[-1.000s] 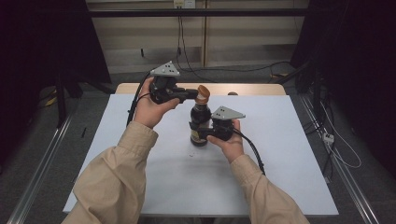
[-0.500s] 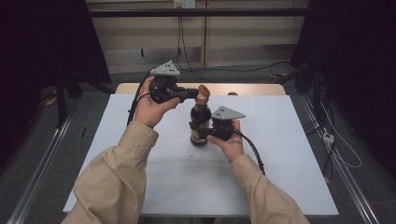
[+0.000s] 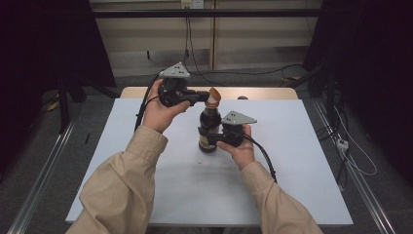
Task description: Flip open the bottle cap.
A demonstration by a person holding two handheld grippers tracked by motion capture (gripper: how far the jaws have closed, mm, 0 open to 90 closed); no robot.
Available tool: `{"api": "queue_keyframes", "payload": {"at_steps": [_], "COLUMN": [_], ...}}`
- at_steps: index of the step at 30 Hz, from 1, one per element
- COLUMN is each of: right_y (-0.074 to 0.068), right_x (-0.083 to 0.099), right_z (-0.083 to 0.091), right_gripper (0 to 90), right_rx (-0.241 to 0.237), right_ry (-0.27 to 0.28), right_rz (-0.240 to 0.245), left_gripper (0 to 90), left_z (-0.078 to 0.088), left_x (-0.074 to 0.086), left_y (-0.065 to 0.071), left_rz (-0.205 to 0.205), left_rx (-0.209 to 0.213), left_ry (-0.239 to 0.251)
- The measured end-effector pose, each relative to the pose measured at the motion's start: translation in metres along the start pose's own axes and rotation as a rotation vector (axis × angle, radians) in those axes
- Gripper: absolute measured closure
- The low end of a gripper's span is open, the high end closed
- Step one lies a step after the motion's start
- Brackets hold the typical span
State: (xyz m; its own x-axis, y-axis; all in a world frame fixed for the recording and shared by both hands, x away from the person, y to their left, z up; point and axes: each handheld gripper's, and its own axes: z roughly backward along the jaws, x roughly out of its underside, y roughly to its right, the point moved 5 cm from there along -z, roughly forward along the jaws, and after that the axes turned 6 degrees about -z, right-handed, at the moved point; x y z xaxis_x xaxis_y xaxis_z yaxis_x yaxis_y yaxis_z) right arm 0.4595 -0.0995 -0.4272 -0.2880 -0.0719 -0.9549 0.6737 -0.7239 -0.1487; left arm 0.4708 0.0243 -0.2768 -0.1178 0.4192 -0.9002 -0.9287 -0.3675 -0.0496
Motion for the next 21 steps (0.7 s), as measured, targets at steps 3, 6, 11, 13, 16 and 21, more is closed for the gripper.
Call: {"api": "queue_keyframes", "payload": {"at_steps": [3, 6, 11, 13, 16, 21], "right_y": [0.0000, -0.0004, -0.0002, 0.0002, 0.0004, -0.0030], "right_x": [-0.0001, 0.0000, -0.0002, -0.0001, 0.0002, 0.0005], "right_z": [-0.0002, -0.0004, -0.0003, -0.0002, 0.0001, -0.0007], "right_gripper": [30.7, 30.7, 30.6, 30.5, 30.3, 30.5], "right_rx": [0.000, 0.003, 0.004, 0.007, 0.009, 0.001], "right_ry": [-0.001, -0.002, -0.004, -0.003, -0.004, -0.013], "right_rz": [0.003, 0.002, 0.002, 0.003, 0.004, 0.031], "left_gripper": [90.0, 90.0, 90.0, 90.0, 90.0, 90.0], "left_z": [0.0000, 0.0002, -0.0007, -0.0015, -0.0026, -0.0046], "left_x": [-0.0003, -0.0002, -0.0013, -0.0017, -0.0024, -0.0080], "left_y": [-0.0003, -0.0005, -0.0005, -0.0007, -0.0002, 0.0020], "left_rz": [-0.002, -0.003, -0.006, -0.013, 0.000, 0.001], "left_rx": [-0.001, -0.002, -0.003, -0.004, 0.003, 0.015], "left_ry": [0.000, 0.000, -0.005, -0.006, 0.007, 0.028]}}
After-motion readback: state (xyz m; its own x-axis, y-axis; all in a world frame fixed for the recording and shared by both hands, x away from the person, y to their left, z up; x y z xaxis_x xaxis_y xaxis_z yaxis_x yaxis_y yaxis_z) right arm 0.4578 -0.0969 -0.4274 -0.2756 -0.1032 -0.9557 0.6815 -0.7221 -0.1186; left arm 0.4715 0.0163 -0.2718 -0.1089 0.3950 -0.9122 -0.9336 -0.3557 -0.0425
